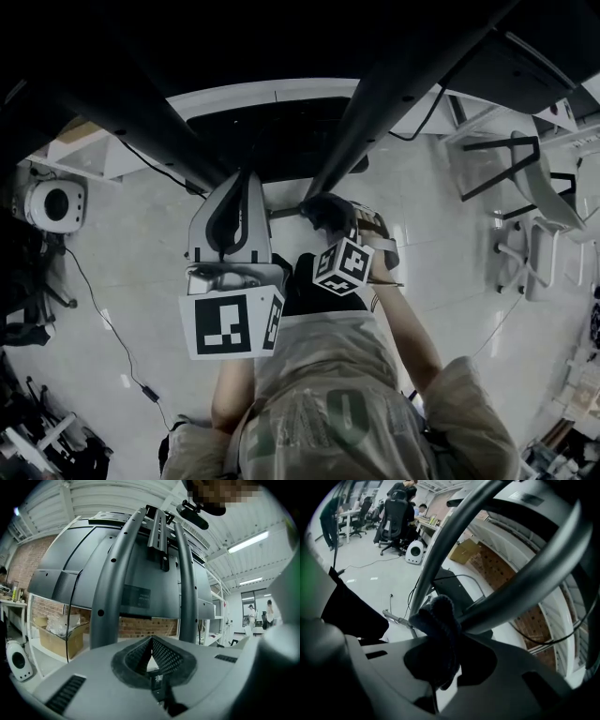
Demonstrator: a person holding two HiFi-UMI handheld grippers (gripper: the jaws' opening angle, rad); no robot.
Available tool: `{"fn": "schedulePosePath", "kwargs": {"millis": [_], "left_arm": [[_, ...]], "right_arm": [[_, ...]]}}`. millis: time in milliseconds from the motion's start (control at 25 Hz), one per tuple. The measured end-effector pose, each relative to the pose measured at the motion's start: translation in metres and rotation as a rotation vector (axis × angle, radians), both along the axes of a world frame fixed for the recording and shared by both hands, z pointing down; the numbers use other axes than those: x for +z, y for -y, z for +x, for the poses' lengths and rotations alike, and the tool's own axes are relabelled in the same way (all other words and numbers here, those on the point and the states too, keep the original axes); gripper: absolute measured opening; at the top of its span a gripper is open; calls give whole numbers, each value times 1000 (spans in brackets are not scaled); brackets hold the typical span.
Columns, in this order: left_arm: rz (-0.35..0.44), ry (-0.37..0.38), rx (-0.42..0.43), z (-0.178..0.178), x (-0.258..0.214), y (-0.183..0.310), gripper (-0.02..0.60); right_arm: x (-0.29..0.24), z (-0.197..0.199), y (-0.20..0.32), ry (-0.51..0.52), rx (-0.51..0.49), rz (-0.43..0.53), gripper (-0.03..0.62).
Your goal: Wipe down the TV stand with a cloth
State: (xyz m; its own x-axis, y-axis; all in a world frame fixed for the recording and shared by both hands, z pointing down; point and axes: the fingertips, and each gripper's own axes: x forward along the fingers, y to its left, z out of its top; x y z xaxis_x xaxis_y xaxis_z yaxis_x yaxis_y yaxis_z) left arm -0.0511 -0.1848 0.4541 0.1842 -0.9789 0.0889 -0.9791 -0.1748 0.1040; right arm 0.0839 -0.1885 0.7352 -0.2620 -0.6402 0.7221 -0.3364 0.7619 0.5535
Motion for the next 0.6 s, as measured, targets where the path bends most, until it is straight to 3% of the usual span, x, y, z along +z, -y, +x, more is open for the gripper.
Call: {"fn": "schedulePosePath", "kwargs": {"millis": [200, 400, 600], "left_arm": [[-12, -9, -3, 1, -54, -6, 14], [35, -15, -26, 7, -107, -19, 14], [75, 14, -48, 15, -133, -30, 14]], "right_arm": [[-137, 5, -11, 283, 104, 11, 57], [-287, 14, -16, 734, 198, 107, 57], [-348, 26, -18, 1103, 290, 58, 57]]}}
